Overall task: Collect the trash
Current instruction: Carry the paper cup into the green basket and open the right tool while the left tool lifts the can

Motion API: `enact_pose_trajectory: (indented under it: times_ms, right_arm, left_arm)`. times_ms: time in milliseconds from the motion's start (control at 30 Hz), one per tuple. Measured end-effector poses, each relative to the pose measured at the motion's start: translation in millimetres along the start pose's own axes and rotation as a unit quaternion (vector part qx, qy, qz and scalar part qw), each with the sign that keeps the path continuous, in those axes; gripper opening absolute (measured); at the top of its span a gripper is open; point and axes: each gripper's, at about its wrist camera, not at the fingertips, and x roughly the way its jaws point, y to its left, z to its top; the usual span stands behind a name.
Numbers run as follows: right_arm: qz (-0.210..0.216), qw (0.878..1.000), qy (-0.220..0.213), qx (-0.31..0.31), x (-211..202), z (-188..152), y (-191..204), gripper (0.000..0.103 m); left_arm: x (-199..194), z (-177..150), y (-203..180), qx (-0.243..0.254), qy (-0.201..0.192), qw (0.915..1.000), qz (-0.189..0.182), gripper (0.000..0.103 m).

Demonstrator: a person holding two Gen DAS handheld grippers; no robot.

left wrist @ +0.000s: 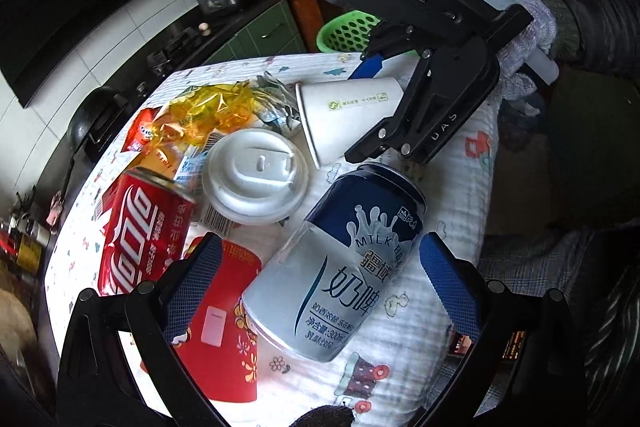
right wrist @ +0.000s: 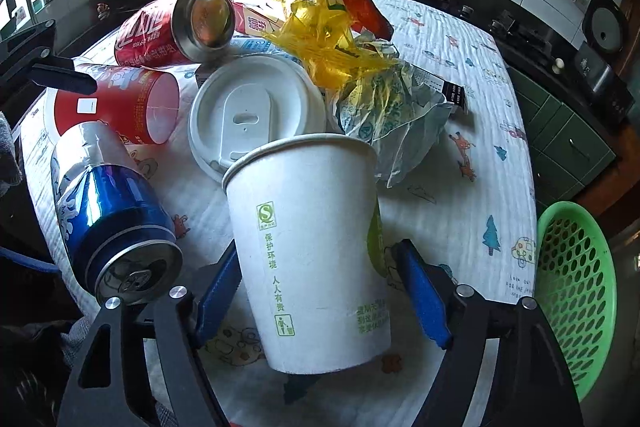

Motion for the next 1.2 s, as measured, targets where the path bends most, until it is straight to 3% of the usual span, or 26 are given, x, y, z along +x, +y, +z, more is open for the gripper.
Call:
enact_pose_trajectory:
  times_ms: [67,400,600,667,933,1200]
  right_arm:
    - [0.005,1.000,0.002,0.005,-0.4,-0.1,-0.7,0.062]
    - [0.007,0.999,-0.025,0.039,-21.0,-12.5,-17.7,0.062]
    - [-0.034,0.993,-0.047,0.101,-41.3,-26.3,-64.5,0.062]
    - [-0.054,0.989,-0.052,0.126,-45.9,-31.5,-87.8,0.062]
    - [-0.149,0.961,-0.049,0.229,-50.1,-66.7,-187.5,0.062]
    - [-0.158,0.940,0.001,0.301,-9.9,-100.3,-252.6,0.062]
  left_arm:
    - [6.3,4.1,2.8,0.011,0.006,0.9998,-0.017,0.097]
    - [31.9,9.3,2.9,0.036,0.041,0.9956,-0.076,0.097]
    - [38.7,13.0,0.6,0.020,0.046,0.9945,-0.091,0.079]
    - [39.2,13.6,0.2,0.009,0.047,0.9946,-0.092,0.068]
    - [32.9,25.1,-2.7,-0.034,0.026,0.9964,-0.073,0.067]
    - [30.7,57.9,1.3,-0.106,0.001,0.9910,-0.081,0.067]
